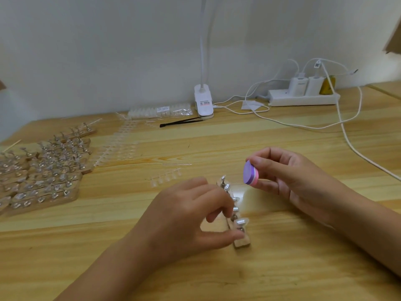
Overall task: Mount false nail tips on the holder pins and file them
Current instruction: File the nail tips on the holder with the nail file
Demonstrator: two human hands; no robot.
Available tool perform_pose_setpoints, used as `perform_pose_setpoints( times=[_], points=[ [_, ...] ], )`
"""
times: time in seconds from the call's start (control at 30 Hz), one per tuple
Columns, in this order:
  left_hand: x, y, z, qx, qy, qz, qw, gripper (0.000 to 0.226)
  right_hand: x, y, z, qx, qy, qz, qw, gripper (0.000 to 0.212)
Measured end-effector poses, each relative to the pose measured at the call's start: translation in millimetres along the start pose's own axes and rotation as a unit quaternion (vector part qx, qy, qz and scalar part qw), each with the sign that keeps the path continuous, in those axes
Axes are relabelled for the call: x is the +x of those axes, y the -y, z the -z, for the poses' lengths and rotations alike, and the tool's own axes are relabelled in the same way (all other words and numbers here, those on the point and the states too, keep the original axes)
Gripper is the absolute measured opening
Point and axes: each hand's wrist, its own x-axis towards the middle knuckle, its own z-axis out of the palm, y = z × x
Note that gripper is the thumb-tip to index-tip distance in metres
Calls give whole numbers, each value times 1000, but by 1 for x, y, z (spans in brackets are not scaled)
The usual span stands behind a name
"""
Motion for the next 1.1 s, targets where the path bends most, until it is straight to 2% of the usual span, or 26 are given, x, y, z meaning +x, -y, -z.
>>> perform_pose_setpoints(
  times=[0.27, 0.37, 0.5, 0.63, 0.83, 0.9, 0.97, 1.0, 1.03, 1.1],
  points=[
    [1, -3, -9, 110, -20, -81, 990, 9, 1, 0, 0, -1, -2, -3, 1000, 18],
    [0, -5, -12, 102, -21, -94, 990, 10, 1, -1, 0, 8, -8, 4, 1000, 18],
    [-2, -9, -13, 56, -8, -68, 996, 8, 3, -3, 0, 15, -10, 0, 1000, 15],
    [-1, -11, -15, 61, -3, -55, 997, 22, 3, -3, 0, 22, -11, -2, 1000, 15],
    [-2, -10, -24, 108, -46, -122, 986, 14, 3, -2, 0, 20, -25, 8, 999, 19],
    [-2, -11, -24, 91, -64, -136, 984, 13, 2, -1, 0, 20, -31, 11, 999, 21],
    [-1, -13, -22, -33, -95, -82, 992, 8, 2, 0, -1, 21, -35, 14, 999, 24],
    [-1, -15, -18, -134, -109, -19, 985, 7, 2, 1, 0, 24, -36, 16, 999, 26],
    [0, -16, -15, -232, -122, 57, 963, 11, 2, 2, -1, 27, -35, 16, 999, 27],
    [2, -16, -10, -370, -144, 205, 895, 19, 0, 3, -2, 28, -32, 12, 999, 27]
  ],
)
